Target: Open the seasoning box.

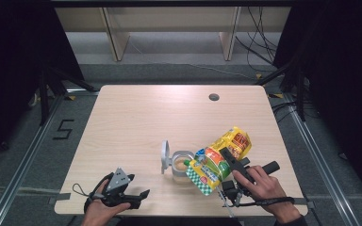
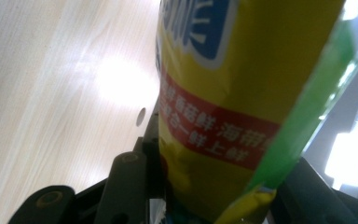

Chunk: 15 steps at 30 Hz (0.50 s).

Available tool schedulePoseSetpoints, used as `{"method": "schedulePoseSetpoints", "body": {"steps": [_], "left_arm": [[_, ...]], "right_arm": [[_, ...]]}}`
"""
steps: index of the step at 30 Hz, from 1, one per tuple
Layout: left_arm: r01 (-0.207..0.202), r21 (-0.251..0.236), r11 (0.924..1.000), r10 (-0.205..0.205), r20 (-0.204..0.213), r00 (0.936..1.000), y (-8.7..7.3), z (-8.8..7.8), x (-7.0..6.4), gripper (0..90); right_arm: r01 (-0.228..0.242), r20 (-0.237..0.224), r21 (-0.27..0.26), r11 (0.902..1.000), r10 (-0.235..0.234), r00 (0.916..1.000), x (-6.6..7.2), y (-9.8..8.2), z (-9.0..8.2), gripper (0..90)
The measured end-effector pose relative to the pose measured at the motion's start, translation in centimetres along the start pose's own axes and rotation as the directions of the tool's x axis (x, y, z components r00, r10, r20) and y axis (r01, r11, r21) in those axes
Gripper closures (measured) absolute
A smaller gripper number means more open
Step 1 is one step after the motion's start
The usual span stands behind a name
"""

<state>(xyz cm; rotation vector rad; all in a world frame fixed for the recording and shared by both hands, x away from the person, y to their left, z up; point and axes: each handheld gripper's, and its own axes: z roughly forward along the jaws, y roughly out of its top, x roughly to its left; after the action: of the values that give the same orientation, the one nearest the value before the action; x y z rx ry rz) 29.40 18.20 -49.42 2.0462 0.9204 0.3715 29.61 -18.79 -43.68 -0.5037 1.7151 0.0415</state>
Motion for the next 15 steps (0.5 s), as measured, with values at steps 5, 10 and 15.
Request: {"method": "schedulePoseSetpoints", "body": {"steps": [5, 10, 15], "left_arm": [[0.017, -0.003, 0.9999, -0.017, -0.001, 0.9999, 0.0, 0.1, -0.1, 19.9], [-0.001, 0.010, 1.0000, 0.001, -0.004, 1.0000, 0.0, -0.1, 0.0, 19.9], [0.008, 0.012, 0.9999, -0.008, 0.002, 1.0000, 0.0, -0.1, -0.1, 19.9]], "right_arm": [[-0.043, 0.037, -0.038, 0.9983, 0.044, 0.9983, 0.9, -0.3, -0.1, 64.4], [-0.159, -0.014, -0.030, 0.9868, 0.159, 0.9872, 1.2, -0.6, 0.5, 65.0], [-0.218, -0.040, -0.057, 0.9742, 0.216, 0.9756, 1.7, -0.6, 0.4, 65.3]]}}
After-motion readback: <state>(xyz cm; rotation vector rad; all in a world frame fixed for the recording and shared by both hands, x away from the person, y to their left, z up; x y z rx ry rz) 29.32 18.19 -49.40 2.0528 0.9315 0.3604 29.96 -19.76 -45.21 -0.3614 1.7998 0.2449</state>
